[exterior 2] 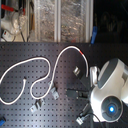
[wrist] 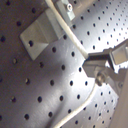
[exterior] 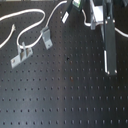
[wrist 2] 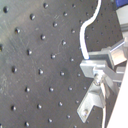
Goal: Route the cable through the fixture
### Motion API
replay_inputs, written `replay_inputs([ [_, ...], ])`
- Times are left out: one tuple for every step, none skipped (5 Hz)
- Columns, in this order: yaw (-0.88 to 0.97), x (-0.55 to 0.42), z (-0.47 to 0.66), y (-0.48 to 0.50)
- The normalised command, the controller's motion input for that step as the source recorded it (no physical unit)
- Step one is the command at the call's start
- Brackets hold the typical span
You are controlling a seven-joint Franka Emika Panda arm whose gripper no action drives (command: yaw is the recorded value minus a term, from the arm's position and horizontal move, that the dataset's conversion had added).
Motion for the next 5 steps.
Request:
replay_inputs([
  [0.01, -0.062, 0.11, 0.205],
  [0.0, -0.118, -0.03, 0.284],
  [0.03, -0.087, 0.0, 0.318],
  [0.0, -0.004, 0.04, 0.047],
  [0.0, -0.051, 0.36, 0.048],
])
